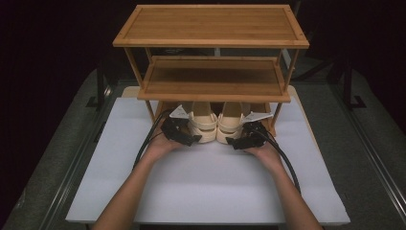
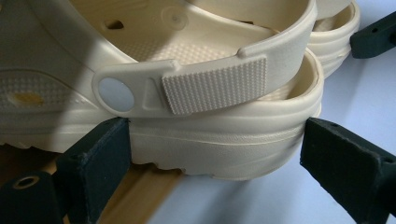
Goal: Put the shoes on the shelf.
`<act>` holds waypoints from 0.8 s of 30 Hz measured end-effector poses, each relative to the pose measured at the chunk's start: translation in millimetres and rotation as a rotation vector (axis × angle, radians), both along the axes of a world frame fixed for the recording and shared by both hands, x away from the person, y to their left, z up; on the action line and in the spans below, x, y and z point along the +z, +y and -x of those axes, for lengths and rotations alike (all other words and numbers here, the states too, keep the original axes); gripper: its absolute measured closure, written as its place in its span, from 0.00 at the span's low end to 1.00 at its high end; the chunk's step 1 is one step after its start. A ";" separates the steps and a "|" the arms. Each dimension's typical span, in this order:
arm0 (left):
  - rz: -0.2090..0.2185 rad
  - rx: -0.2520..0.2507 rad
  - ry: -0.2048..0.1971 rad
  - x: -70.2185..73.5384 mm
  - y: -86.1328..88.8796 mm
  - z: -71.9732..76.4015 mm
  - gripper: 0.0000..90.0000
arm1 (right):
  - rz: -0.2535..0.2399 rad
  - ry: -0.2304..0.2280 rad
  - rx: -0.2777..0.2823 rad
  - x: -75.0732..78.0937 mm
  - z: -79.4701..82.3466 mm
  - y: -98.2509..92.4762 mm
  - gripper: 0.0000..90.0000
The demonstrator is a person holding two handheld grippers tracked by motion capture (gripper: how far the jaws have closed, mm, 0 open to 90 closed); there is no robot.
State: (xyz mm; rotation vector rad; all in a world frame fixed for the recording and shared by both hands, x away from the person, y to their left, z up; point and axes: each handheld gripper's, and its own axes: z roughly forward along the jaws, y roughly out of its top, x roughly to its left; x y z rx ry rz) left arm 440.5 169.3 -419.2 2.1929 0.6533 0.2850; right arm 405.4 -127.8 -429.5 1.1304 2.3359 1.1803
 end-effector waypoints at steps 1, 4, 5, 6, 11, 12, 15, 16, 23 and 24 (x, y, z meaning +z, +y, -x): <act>-0.005 -0.011 -0.002 -0.4 0.6 -3.6 0.09 | 0.001 0.000 -0.004 0.1 -2.4 0.7 0.10; -0.007 -0.010 0.010 -1.8 1.1 -8.3 0.09 | 0.003 -0.009 -0.012 0.2 -6.8 2.2 0.10; -0.005 0.000 0.021 -3.6 1.1 -11.7 0.09 | 0.003 -0.017 -0.022 -0.2 -10.2 3.2 0.09; -0.009 0.002 0.025 -4.6 0.8 -13.2 0.09 | 0.003 -0.010 -0.025 -0.1 -12.1 3.5 0.09; 0.000 0.016 0.043 -8.2 1.9 -16.7 0.08 | 0.031 -0.010 -0.037 1.3 -18.2 6.9 0.08; 0.001 0.017 0.043 -8.3 1.8 -16.6 0.08 | 0.034 -0.010 -0.036 1.7 -18.8 7.3 0.08; 0.004 0.013 0.049 -8.7 2.2 -16.9 0.08 | 0.035 -0.008 -0.035 1.5 -18.7 6.7 0.08; 0.011 0.019 0.057 -9.3 2.6 -17.0 0.08 | 0.034 -0.007 -0.034 1.2 -18.7 6.3 0.08; -0.036 0.040 0.077 -8.1 2.8 -13.2 0.08 | 0.051 -0.013 -0.048 3.2 -14.2 5.3 0.08; -0.050 0.039 0.076 -6.4 4.6 -11.8 0.08 | 0.046 -0.013 -0.052 4.3 -12.7 4.0 0.08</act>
